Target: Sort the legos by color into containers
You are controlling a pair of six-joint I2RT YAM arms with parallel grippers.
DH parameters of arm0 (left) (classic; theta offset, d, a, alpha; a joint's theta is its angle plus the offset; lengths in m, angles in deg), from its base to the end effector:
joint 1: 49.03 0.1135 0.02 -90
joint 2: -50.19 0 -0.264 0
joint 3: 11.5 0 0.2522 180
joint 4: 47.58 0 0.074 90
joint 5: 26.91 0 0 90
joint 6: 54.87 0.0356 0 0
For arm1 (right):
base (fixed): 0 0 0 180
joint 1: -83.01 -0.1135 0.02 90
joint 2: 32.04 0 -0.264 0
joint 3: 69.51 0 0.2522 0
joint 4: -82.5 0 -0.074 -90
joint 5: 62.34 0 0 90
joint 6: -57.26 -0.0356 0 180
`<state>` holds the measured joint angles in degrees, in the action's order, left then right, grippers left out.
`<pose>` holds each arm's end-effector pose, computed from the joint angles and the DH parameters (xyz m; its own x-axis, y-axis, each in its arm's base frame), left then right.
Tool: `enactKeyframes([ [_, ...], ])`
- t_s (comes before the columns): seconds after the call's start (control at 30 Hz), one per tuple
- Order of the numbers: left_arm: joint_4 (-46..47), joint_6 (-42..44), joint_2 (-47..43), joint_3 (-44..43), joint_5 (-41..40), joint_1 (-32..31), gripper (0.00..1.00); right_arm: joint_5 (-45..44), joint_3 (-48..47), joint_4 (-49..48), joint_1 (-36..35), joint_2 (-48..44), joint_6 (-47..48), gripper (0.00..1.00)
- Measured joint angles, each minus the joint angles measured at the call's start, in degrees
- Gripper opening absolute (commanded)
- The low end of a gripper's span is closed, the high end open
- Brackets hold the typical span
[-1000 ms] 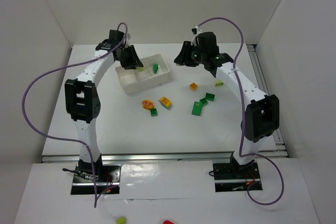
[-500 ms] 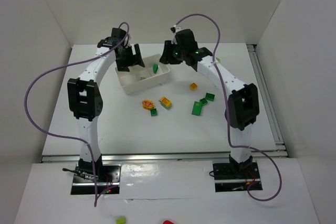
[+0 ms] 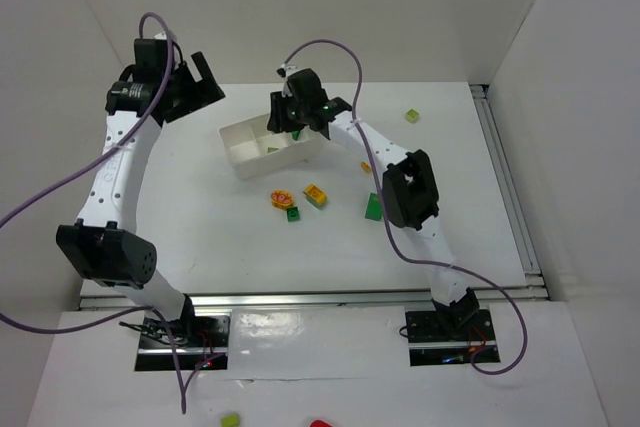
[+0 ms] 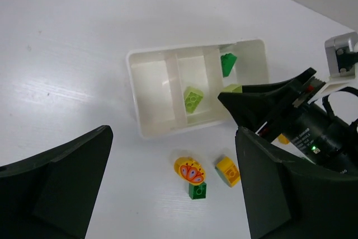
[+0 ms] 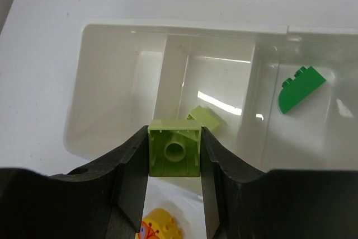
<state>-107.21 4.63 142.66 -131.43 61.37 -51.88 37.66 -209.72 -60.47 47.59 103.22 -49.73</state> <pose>0.3475 -0.0162 0.4352 -0.4705 -0.4845 -0.7375 -0.2489 0.8747 -0.4158 0.4456 0.3245 0.2632 -0.6157 -0.0848 -0.7834 -0.5341 0.7759 0.3358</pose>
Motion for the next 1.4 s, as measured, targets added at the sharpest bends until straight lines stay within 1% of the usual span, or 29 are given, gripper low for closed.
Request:
enactKeyframes([
  [0.03, -0.07, -0.70, -0.44, 1.38, -0.63, 0.09, 1.00, 0.26, -1.16, 0.15, -0.09, 1.31, 0.00, 0.57],
  [0.07, -0.39, -1.25, -0.44, 2.27, -1.07, 0.13, 1.00, 0.50, -2.54, 0.33, -0.11, 2.64, 0.07, 0.57],
  [0.1, -0.44, -1.66, -0.26, 3.26, -1.14, 0.37, 1.00, 0.66, -5.64, 0.98, -0.35, 4.92, 0.26, 0.77],
  [0.13, -0.61, -2.08, -0.02, 3.98, -1.01, 0.46, 1.00, 0.76, -6.60, 0.92, -0.37, 5.68, 0.37, 0.82],
  [0.2, -1.11, -2.64, 0.57, 4.83, -0.20, 0.85, 1.00, 0.72, -7.52, 1.31, -0.39, 6.34, 0.81, 0.87],
  [0.3, -1.42, -2.69, 1.55, 4.66, 1.33, 1.25, 1.00, -0.48, -7.41, 1.33, -0.35, 5.84, 1.46, 0.86],
  [0.33, -1.44, -2.69, 1.84, 4.48, 1.70, 1.33, 1.00, -1.07, -6.49, 1.09, 0.07, 5.09, 1.55, 0.84],
  [0.37, -1.44, -2.64, 1.99, 4.33, 2.03, 1.40, 1.00, -1.77, -5.40, 1.07, 0.20, 4.17, 1.62, 0.79],
  [0.4, -1.55, -2.62, 2.21, 4.15, 2.36, 1.42, 1.00, -2.97, -3.45, 0.85, 0.46, 2.64, 1.66, 0.77],
  [0.43, -1.53, -2.58, 2.29, 4.07, 2.69, 1.42, 1.00, -4.35, -0.57, 0.57, 1.05, 0.46, 1.64, 0.71],
  [0.53, -1.62, -2.29, 2.29, 3.91, 3.34, 1.44, 1.00, -10.64, 8.15, 0.50, 4.07, -6.97, 1.44, 0.69],
  [0.57, -1.60, -2.16, 2.29, 3.89, 3.41, 1.44, 1.00, -12.70, 10.56, 0.52, 5.57, -9.22, 1.33, 0.72],
  [0.6, -1.62, -1.86, 2.29, 3.89, 3.45, 1.42, 1.00, -15.06, 12.55, 0.79, 7.85, -11.45, 0.87, 0.80],
  [0.7, -1.62, -1.05, 2.29, 3.89, 3.54, 1.44, 1.00, -20.52, 13.60, 2.10, 15.63, -13.99, -1.03, 0.88],
  [0.73, -1.60, -0.96, 2.29, 3.89, 3.56, 1.44, 1.00, -22.32, 13.60, 2.23, 18.69, -14.10, -1.77, 0.90],
  [0.83, -1.60, -0.94, 2.29, 3.89, 4.26, 1.44, 1.00, -26.93, 14.03, 4.48, 26.47, -13.11, -2.97, 0.90],
  [0.9, -1.60, -0.92, 2.29, 3.89, 4.92, 1.42, 1.00, -29.31, 14.01, 6.29, 29.75, -11.45, -3.30, 0.90],
  [1.03, -1.60, -0.92, 2.29, 3.89, 5.55, 1.42, 1.00, -30.29, 13.40, 9.05, 30.67, -7.04, -2.97, 0.90],
  [1.1, -1.60, -0.92, 2.29, 3.89, 5.62, 1.42, 1.00, -29.18, 13.07, 9.94, 30.64, -4.52, -2.62, 0.91],
  [1.3, -1.60, -0.92, 2.34, 3.89, 5.64, 1.44, 1.00, -26.62, 12.17, 10.40, 30.73, 0.33, -2.03, 0.91],
  [1.37, -1.62, -0.92, 2.40, 3.89, 5.62, 1.40, 1.00, -26.49, 10.64, 10.21, 30.82, 1.68, -2.08, 0.88],
  [1.4, -1.62, -0.90, 2.56, 3.89, 5.60, 1.36, 1.00, -26.51, 9.46, 10.38, 30.88, 2.51, -2.34, 0.88],
])
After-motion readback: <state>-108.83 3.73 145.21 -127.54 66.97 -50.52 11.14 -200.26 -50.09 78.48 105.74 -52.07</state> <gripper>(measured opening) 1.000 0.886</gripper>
